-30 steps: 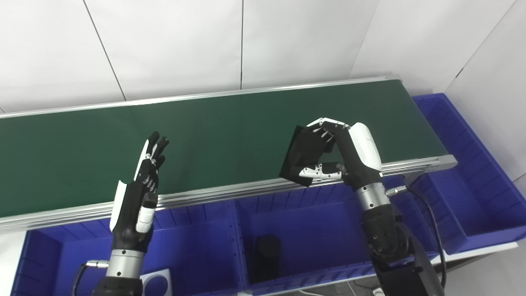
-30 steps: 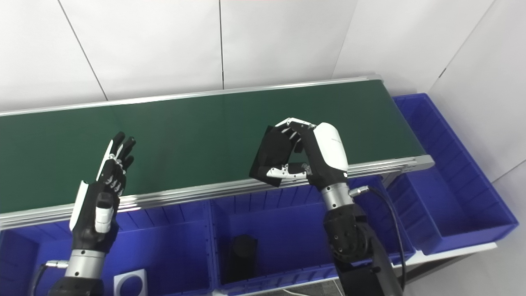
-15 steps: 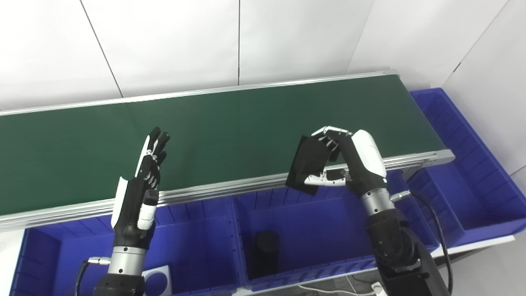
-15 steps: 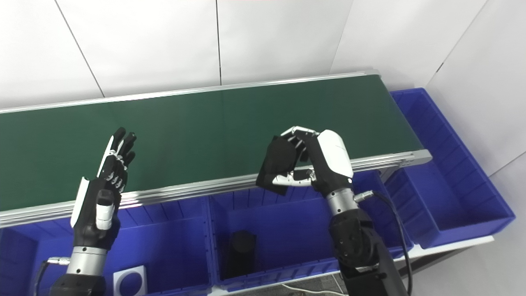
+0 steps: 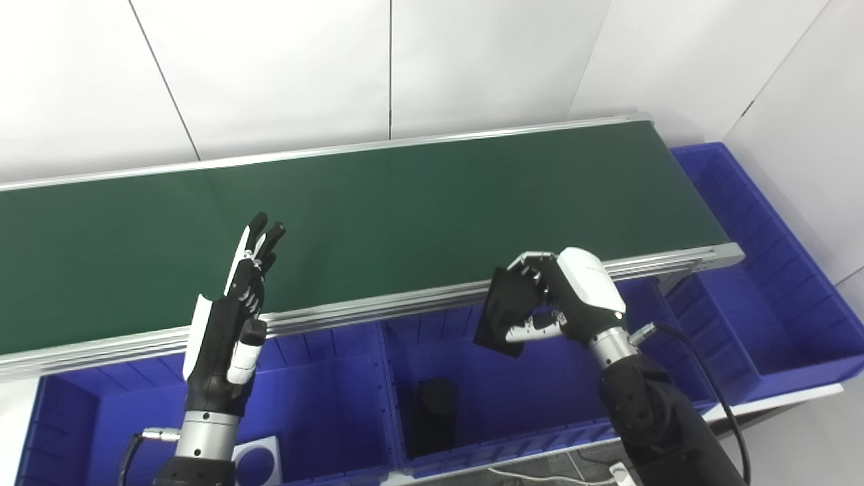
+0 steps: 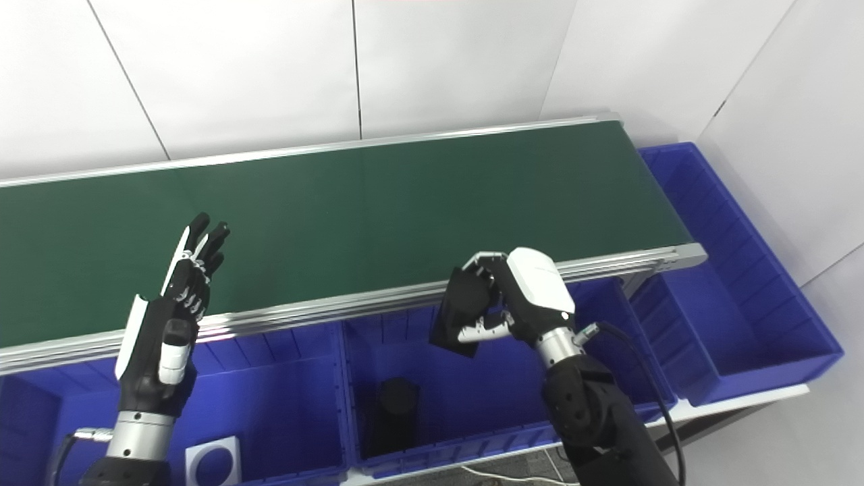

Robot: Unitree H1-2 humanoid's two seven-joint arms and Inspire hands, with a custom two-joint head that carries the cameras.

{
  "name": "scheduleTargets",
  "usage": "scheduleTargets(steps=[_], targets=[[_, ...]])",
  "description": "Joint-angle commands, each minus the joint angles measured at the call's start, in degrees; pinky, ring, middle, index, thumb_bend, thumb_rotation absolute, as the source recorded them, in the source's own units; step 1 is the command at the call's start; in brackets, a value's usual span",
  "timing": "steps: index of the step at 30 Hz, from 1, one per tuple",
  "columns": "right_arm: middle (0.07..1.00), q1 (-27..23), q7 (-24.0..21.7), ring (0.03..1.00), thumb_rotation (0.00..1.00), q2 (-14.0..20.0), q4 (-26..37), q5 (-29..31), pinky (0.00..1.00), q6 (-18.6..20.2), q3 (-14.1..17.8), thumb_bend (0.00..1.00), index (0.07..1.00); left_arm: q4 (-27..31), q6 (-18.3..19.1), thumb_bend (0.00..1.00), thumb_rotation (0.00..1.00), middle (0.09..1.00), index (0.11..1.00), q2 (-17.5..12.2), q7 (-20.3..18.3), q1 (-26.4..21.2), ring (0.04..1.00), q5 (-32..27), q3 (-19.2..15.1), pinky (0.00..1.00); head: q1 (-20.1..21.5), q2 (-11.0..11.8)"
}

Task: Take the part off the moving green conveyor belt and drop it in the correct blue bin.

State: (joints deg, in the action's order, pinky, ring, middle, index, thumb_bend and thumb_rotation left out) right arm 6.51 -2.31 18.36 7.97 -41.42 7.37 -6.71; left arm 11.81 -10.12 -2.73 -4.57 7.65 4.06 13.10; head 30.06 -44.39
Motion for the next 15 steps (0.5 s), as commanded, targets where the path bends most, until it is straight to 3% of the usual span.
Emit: scheduleTargets(steps=[1, 13, 15], targets=[[0.485, -0.21, -1.74, 0.404, 0.0, 1.31, -1.01, -0.95, 0.23, 0.29, -1.33, 0.52, 0.497, 1.25, -1.28, 0.77, 1.0, 0.952, 1.0, 0.2, -0.2, -0.3, 0.987, 0.65, -0.19, 0.98, 0.0, -0.01], [0.501, -0.5, -8.16, 0.414, 0.0, 4.32, -2.58, -2.52, 0.22, 5.73, -5.52, 0.52, 0.484, 1.47, -0.56, 0.77, 1.0, 0.945, 1.0, 1.0, -0.14, -0.09, 0.983, 0.93, -0.14, 0.98, -1.04, 0.39], [0.454, -0.46, -9.43, 0.375, 0.0, 4.69, -1.55, -2.08, 0.23, 6.33, -5.63, 0.51, 0.527, 1.37, -0.72, 0.78, 1.0, 0.942, 1.0, 1.1, -0.1, -0.04, 0.982, 0.94, -0.14, 0.99, -1.1, 0.44]])
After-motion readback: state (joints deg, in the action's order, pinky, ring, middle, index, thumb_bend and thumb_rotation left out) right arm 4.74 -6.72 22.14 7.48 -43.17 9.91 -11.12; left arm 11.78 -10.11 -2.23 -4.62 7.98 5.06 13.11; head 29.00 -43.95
